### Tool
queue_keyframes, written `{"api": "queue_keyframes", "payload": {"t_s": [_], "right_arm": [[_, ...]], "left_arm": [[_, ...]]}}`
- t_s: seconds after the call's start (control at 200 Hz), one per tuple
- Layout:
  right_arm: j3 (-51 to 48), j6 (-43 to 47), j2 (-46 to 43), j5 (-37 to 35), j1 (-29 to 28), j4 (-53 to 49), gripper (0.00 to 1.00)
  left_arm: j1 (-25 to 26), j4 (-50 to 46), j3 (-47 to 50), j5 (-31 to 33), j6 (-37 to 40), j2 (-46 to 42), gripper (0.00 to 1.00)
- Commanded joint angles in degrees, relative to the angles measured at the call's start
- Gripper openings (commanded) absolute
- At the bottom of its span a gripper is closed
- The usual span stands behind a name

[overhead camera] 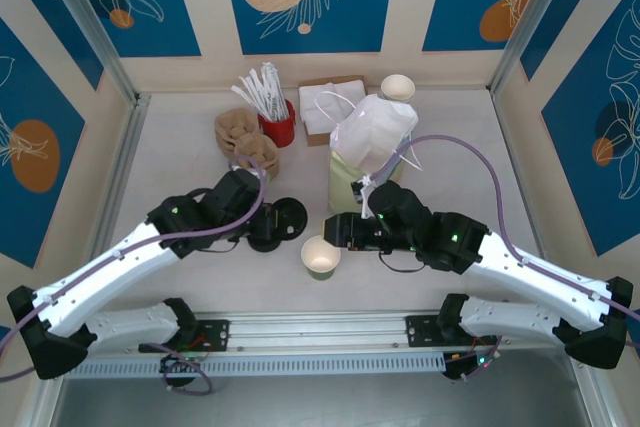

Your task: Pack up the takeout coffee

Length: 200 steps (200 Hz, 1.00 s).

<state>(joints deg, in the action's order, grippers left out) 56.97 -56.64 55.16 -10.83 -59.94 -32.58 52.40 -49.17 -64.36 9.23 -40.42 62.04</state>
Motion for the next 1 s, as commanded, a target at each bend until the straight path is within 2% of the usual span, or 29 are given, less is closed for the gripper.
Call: {"api": "queue_keyframes", "payload": {"t_s": [0.0,0.18,0.995], "right_arm": [[2.43,1.40,0.24,1.50,-0.06,-0.73,0.42],[2.62,1.58,-0.06,0.77,-0.01,-2.18,0.43],[1.82,1.11,-0.05,-5.30,0.15,-5.22,0.41]], "left_arm": [[3.69,-2.42,-3.88,3.47,0.03,2.86,0.13],[6.96,-2.47,-7.37,4.30,0.76,7.25,0.13],[10.60,-1.81,-12.26,3.72,2.38,10.70,0.13]]}}
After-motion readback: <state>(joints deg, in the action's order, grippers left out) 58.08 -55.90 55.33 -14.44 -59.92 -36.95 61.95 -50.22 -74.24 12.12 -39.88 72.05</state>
